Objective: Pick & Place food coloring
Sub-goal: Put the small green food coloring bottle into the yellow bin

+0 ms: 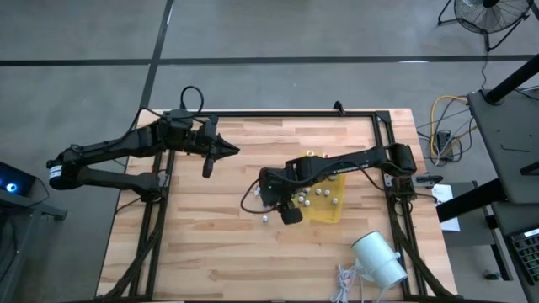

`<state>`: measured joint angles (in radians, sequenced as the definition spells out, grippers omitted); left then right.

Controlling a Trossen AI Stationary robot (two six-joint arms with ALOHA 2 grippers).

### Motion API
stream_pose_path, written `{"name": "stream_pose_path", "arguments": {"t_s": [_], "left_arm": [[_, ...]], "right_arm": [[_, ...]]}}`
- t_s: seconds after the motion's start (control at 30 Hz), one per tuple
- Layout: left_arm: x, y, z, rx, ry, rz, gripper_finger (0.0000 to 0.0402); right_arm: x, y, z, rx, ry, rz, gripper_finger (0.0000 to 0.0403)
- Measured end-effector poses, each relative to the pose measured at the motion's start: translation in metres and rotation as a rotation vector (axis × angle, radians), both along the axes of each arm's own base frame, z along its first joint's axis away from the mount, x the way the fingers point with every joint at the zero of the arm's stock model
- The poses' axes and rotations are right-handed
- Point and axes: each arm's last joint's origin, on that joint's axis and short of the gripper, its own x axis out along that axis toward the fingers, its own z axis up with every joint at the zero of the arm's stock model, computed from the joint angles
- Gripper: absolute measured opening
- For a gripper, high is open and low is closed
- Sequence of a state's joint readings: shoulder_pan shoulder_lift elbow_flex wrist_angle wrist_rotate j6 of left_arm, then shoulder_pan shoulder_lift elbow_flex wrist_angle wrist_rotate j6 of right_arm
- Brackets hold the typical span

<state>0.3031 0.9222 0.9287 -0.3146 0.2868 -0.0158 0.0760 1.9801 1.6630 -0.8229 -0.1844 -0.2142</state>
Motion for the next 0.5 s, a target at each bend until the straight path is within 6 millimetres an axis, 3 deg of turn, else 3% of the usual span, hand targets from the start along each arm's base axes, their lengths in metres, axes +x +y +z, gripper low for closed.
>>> {"name": "stream_pose_path", "arguments": {"t_s": [0.2,0.5], "left_arm": [[-0.002,-0.001,0.002,0.003,-0.008,0.001,0.0000],[-0.015,-0.004,0.005,0.038,-0.015,0.020,0.0000]], "right_arm": [[0.008,0.005,-0.017,-0.002,0.015,0.012,0.0146],[0.012,0.006,-0.019,0.000,-0.014,0.014,0.0146]]}}
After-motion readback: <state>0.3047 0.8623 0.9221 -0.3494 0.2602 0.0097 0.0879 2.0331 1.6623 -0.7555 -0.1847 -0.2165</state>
